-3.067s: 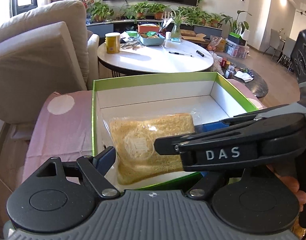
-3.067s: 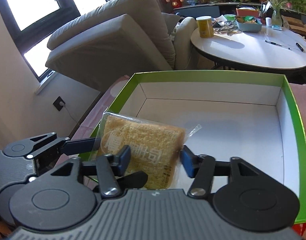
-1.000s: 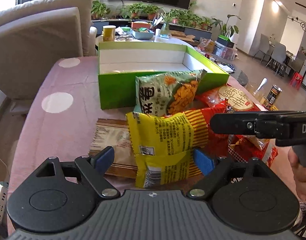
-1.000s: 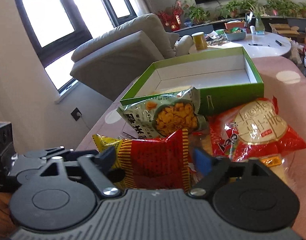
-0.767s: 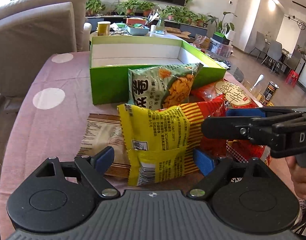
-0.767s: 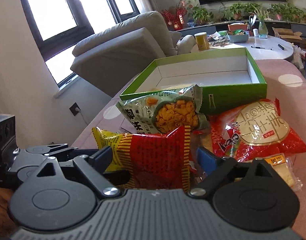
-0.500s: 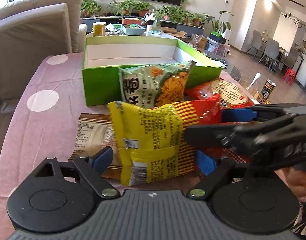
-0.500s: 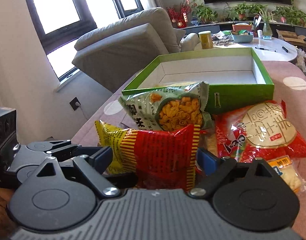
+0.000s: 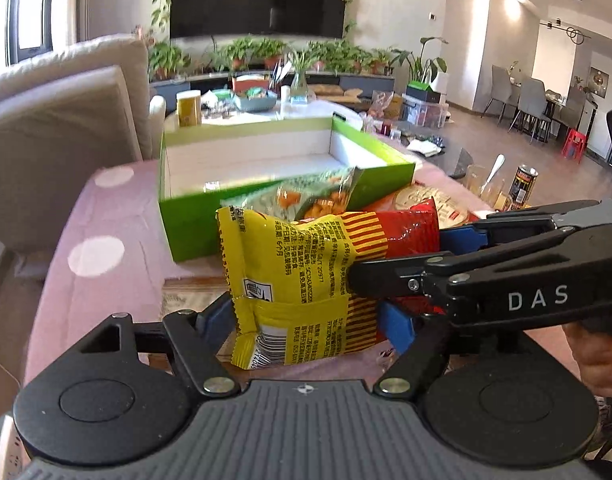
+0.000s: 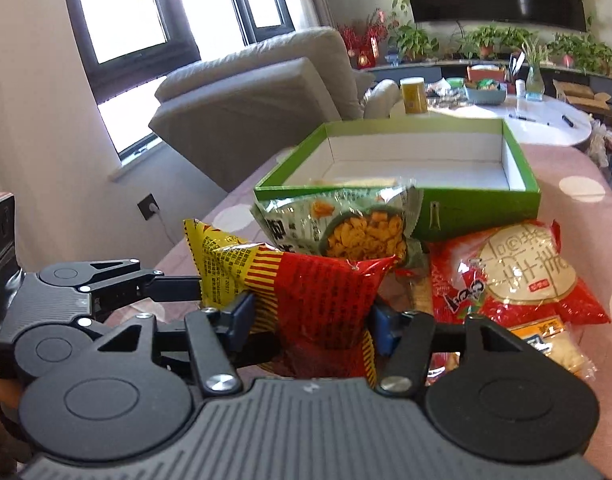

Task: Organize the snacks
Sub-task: 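Carry the chip bag into the green box and release it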

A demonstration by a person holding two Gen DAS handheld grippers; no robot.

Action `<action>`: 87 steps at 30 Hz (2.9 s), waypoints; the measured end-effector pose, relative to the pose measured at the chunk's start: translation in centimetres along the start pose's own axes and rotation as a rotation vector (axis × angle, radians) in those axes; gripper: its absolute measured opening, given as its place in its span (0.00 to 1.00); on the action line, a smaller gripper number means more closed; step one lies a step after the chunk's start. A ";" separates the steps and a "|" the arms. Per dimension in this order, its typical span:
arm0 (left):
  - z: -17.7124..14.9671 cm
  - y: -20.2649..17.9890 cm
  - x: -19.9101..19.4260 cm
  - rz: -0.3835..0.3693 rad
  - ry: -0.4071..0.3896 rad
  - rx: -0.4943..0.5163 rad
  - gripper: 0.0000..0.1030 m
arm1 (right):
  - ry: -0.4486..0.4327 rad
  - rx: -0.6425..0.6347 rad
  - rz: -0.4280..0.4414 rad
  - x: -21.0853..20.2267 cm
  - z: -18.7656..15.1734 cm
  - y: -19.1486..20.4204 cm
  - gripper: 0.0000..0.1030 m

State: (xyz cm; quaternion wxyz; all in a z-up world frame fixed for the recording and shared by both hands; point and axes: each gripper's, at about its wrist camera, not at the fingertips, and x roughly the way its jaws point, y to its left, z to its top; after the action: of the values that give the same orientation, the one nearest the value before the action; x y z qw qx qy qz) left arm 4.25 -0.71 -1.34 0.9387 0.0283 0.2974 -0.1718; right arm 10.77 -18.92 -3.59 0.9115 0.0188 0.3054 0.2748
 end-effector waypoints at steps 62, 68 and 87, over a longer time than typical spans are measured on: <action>12.8 -0.7 16.1 -0.022 0.035 -0.027 0.72 | -0.034 0.124 -0.040 5.9 9.8 -13.1 0.83; 12.5 -0.7 16.8 -0.023 0.074 -0.034 0.72 | -0.002 0.105 -0.066 6.6 9.4 -13.1 0.83; 12.3 -0.1 14.0 0.012 0.039 -0.036 0.79 | -0.067 0.114 -0.150 3.2 9.4 -11.6 0.83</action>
State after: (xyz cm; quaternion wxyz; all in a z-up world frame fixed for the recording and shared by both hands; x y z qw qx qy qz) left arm 21.65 -6.98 0.84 0.9340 0.0165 0.3187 -0.1604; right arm 23.86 -25.84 -0.03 0.9367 0.0566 0.2904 0.1872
